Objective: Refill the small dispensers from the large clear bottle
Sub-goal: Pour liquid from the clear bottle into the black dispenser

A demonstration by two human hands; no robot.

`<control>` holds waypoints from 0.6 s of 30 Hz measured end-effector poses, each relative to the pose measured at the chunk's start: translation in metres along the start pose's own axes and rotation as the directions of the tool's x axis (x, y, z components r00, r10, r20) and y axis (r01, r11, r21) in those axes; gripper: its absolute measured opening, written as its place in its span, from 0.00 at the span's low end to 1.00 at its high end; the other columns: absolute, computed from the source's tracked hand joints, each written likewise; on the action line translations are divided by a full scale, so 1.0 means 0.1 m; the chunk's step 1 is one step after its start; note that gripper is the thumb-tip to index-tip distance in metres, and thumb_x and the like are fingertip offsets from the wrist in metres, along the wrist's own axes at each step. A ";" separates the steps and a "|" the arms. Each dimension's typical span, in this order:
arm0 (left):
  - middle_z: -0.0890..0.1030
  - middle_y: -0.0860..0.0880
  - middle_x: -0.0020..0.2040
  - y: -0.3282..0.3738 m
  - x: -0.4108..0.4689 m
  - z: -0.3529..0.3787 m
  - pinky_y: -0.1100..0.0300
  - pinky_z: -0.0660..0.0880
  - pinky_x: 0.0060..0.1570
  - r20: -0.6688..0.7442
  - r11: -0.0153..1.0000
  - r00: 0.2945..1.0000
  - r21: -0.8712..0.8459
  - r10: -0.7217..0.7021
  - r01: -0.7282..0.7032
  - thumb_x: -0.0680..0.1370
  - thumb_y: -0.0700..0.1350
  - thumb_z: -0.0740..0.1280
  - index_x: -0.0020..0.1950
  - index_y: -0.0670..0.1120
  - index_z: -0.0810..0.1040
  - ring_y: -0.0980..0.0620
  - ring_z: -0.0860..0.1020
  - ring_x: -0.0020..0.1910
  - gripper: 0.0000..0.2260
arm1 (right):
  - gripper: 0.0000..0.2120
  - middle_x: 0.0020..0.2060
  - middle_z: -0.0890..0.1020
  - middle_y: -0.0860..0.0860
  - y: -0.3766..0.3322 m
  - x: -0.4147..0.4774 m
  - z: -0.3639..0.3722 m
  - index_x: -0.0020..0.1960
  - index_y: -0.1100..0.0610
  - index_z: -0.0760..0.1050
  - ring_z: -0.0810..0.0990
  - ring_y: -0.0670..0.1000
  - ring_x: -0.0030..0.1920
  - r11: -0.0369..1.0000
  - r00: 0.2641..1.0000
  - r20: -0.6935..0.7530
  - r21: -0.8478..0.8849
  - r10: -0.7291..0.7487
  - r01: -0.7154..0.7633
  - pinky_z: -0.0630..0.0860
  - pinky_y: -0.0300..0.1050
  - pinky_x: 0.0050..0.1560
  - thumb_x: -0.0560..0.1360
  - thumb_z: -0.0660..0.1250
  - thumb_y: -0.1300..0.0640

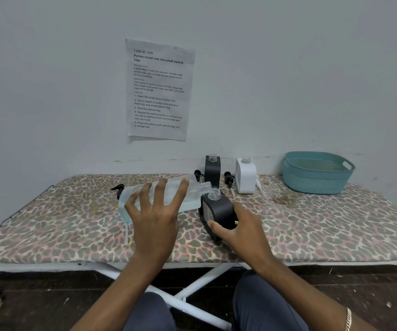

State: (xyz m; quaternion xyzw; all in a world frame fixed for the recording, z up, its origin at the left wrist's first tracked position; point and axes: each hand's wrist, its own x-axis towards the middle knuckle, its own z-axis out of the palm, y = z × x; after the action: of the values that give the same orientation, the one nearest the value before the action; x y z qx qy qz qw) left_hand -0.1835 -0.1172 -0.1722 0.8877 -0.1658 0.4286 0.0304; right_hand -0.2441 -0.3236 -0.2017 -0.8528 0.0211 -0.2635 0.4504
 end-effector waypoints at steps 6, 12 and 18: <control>0.77 0.42 0.70 0.01 0.00 0.00 0.34 0.64 0.61 0.002 1.000 1.000 -0.003 -0.002 0.002 0.67 0.31 0.75 0.79 0.56 0.72 0.34 0.72 0.68 0.43 | 0.15 0.41 0.84 0.38 0.02 0.00 0.01 0.53 0.48 0.79 0.82 0.35 0.45 1.000 1.000 -0.003 -0.003 0.003 -0.003 0.77 0.30 0.41 0.72 0.78 0.44; 0.77 0.42 0.69 0.01 0.00 0.00 0.34 0.64 0.61 -0.001 1.000 1.000 0.001 -0.003 0.003 0.67 0.31 0.74 0.79 0.56 0.72 0.34 0.73 0.68 0.42 | 0.16 0.42 0.85 0.40 0.03 0.01 0.01 0.54 0.49 0.79 0.82 0.36 0.45 1.000 1.000 -0.004 -0.010 0.008 -0.008 0.79 0.34 0.43 0.72 0.78 0.43; 0.78 0.42 0.69 0.02 0.00 -0.01 0.34 0.64 0.61 -0.007 1.000 1.000 0.005 -0.008 0.008 0.67 0.30 0.74 0.78 0.56 0.73 0.34 0.73 0.67 0.42 | 0.16 0.42 0.85 0.40 0.03 0.01 0.01 0.54 0.48 0.79 0.82 0.37 0.45 1.000 1.000 -0.001 -0.008 0.012 -0.012 0.79 0.35 0.43 0.72 0.78 0.43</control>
State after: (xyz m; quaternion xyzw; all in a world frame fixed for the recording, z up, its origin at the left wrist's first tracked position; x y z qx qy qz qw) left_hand -0.1850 -0.1184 -0.1715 0.8869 -0.1610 0.4320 0.0302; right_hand -0.2427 -0.3248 -0.2038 -0.8544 0.0272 -0.2610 0.4486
